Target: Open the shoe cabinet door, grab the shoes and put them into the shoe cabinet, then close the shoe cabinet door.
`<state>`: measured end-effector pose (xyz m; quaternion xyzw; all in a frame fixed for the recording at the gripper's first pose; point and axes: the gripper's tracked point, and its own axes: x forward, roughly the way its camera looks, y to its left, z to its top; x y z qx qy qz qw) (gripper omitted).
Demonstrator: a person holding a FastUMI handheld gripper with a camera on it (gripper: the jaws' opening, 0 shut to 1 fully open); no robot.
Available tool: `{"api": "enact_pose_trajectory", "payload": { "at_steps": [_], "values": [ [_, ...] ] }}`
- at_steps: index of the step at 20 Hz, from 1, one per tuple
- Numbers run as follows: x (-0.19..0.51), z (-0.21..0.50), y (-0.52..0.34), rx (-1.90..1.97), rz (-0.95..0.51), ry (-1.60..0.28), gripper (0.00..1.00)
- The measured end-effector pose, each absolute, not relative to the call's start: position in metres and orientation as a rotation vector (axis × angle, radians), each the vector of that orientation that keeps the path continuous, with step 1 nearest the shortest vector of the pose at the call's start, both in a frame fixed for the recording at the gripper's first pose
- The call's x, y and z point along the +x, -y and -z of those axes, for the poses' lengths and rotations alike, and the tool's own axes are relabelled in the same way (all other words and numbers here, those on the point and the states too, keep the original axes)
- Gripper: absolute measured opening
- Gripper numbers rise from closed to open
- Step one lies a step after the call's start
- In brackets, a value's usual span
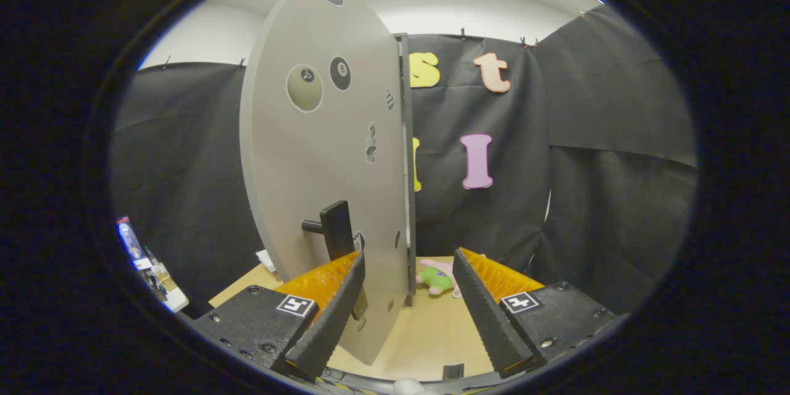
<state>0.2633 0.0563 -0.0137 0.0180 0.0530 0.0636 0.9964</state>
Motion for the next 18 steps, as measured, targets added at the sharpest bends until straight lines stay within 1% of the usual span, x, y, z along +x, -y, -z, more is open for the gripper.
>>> {"api": "enact_pose_trajectory", "payload": {
  "at_steps": [4,9,10,14,18],
  "values": [
    [0.275,0.015,-0.12,0.027,-0.178,-0.113,0.98],
    [0.315,0.02,-0.205,0.032,-0.279,-0.082,0.99],
    [0.322,0.02,-0.215,0.039,-0.278,-0.079,1.0],
    [0.326,0.015,-0.231,0.054,-0.257,-0.058,1.0],
    [0.32,0.007,-0.226,0.032,-0.226,-0.049,1.0]
  ]
}}
